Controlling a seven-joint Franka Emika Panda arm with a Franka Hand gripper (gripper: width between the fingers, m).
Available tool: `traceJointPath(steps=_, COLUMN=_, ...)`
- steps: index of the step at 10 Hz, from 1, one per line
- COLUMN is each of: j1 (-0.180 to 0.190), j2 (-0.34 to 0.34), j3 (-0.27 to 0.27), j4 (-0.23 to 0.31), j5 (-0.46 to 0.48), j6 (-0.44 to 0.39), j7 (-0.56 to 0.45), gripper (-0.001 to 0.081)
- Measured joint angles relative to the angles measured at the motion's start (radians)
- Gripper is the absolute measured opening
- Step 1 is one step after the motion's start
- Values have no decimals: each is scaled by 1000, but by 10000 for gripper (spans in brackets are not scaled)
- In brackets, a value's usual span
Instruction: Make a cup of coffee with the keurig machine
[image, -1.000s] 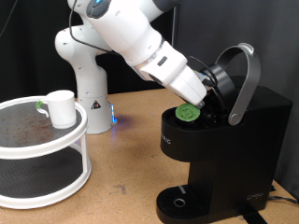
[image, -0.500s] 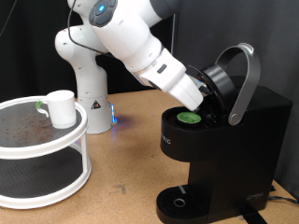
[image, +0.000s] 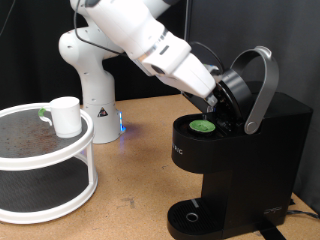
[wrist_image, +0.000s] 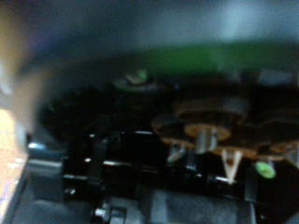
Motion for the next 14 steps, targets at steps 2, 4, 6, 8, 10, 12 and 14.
traceJointPath(steps=2, j1=-35, j2=-49, j3=-6, j4=-1, j5=-76, j6=-40, j7=6, gripper=807)
traceJointPath(steps=4, j1=-48, j2=-69, j3=-8, j4=-7, j5=-99, j6=-56, j7=7, gripper=807)
traceJointPath(steps=6, j1=-51, j2=-75, j3=-26, j4=-11, j5=-43, j6=-69, j7=7, gripper=807)
traceJointPath(steps=8, j1=-54, j2=-115, j3=-60, j4=-3, j5=45, j6=-102, j7=6, gripper=807)
traceJointPath(steps=10, j1=-56, j2=-161, j3=-69, j4=23, j5=60, j6=-108, j7=18, gripper=807)
traceJointPath(steps=12, j1=-56, j2=-181, j3=-56, j4=68, j5=60, j6=-91, j7=55, gripper=807)
traceJointPath(steps=14, j1=-51, j2=-177, j3=-44, j4=122, j5=60, j6=-91, j7=101, gripper=807)
